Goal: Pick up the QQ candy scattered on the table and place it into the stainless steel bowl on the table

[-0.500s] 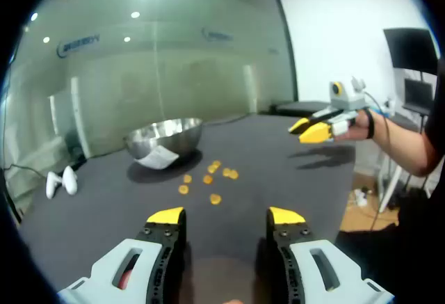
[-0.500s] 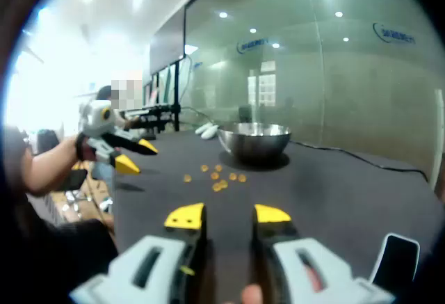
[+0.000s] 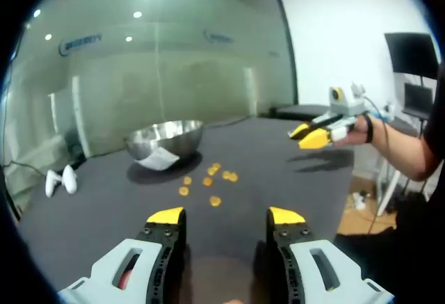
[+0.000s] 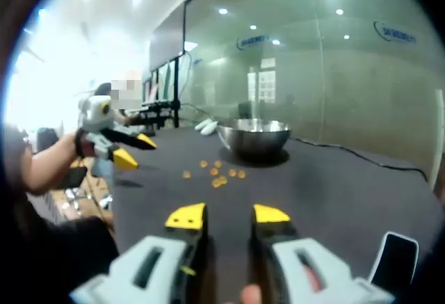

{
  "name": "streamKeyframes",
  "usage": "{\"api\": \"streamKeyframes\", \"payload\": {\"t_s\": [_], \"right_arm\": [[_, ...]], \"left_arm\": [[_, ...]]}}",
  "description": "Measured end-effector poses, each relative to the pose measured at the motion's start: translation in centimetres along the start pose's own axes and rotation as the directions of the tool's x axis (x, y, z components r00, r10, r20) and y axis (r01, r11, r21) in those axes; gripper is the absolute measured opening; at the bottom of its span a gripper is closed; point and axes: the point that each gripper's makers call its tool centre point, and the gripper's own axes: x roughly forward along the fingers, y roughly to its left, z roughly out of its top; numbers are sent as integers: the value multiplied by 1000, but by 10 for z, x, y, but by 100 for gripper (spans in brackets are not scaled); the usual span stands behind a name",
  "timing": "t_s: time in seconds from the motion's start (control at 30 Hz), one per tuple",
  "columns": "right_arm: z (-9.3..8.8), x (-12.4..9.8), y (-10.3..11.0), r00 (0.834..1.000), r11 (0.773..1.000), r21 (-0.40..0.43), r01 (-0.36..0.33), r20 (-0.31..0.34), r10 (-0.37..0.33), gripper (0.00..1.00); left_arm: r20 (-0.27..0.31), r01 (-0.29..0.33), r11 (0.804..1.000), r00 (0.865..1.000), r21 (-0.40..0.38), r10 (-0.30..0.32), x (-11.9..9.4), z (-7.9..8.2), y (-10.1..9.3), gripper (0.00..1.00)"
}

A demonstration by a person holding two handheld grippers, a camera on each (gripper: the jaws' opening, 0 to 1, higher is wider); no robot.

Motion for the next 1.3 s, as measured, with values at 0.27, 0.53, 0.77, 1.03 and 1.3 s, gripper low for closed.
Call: {"api": "streamKeyframes", "payload": {"t_s": [0.27,0.53,0.77,1.03,1.3], "right_arm": [[-5,0,0,1000,1000,-9,-4,-14,4,25],[-3,-1,0,1000,1000,-2,2,-11,-2,25],[-5,1,-11,999,999,21,26,-20,-26,25],[5,13,-16,999,999,2,32,-28,-32,24],[3,47,-28,996,999,26,40,-83,-38,22]], "left_arm": [[-3,-3,1000,1000,4,3,-1,-1,1,47],[-6,-10,1000,1000,-4,10,-4,-2,5,47],[-9,-16,1000,1000,-1,16,-5,-4,7,48],[7,-31,999,999,-12,32,-11,-4,11,47],[-4,-44,999,999,-25,44,-11,-8,15,47]]}}
